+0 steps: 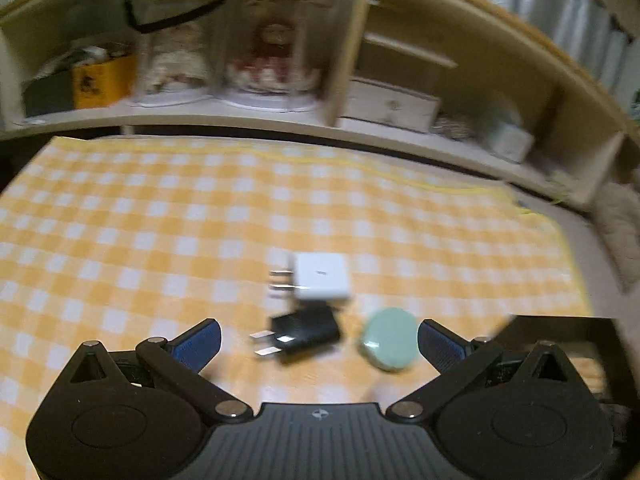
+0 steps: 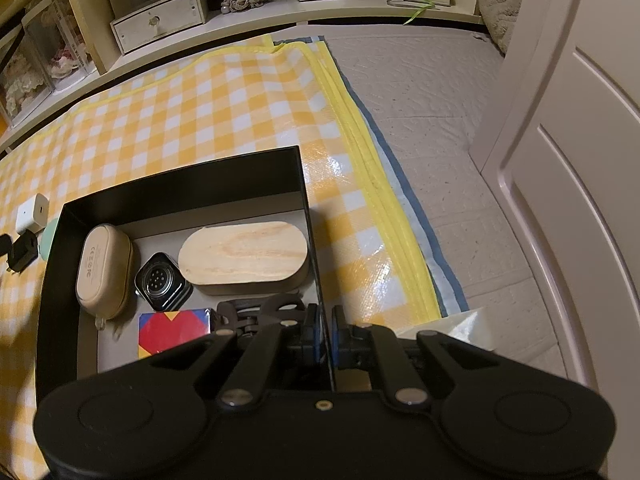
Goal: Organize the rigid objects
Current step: 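Move the left tool back over the cloth to the black charger, then lower the left tool onto the black charger and close it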
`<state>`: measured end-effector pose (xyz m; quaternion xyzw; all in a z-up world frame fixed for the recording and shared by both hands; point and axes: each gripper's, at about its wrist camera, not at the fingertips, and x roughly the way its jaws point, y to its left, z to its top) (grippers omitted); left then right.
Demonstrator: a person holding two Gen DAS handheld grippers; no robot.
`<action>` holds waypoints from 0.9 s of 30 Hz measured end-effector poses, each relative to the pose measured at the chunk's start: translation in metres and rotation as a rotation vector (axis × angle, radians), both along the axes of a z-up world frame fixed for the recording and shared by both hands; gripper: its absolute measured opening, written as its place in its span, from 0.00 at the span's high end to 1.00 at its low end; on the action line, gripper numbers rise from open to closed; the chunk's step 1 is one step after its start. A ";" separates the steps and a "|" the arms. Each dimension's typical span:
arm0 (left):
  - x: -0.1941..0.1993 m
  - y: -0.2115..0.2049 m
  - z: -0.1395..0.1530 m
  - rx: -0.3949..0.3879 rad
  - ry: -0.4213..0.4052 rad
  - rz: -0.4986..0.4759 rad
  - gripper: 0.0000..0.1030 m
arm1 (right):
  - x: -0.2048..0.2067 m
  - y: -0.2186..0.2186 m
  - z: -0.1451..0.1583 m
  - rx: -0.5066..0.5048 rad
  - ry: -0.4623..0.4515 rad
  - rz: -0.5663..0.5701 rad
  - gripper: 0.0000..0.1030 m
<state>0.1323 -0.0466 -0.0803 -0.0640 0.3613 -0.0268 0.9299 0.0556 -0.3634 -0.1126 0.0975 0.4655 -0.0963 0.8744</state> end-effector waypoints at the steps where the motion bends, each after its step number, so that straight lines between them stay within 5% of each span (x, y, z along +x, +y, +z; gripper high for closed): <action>1: 0.003 -0.001 -0.004 0.018 0.003 0.007 0.00 | 0.000 0.000 0.000 -0.001 0.000 0.000 0.93; 16: 0.026 -0.003 -0.035 0.168 0.038 0.063 0.00 | 0.000 0.000 0.000 -0.002 0.001 0.002 0.92; 22: 0.019 0.010 -0.032 0.138 0.066 0.091 0.00 | -0.001 0.000 0.000 -0.003 0.001 0.003 0.92; 27: 0.012 0.022 -0.027 0.025 0.066 0.058 0.08 | 0.000 0.001 0.000 -0.002 0.001 0.002 0.92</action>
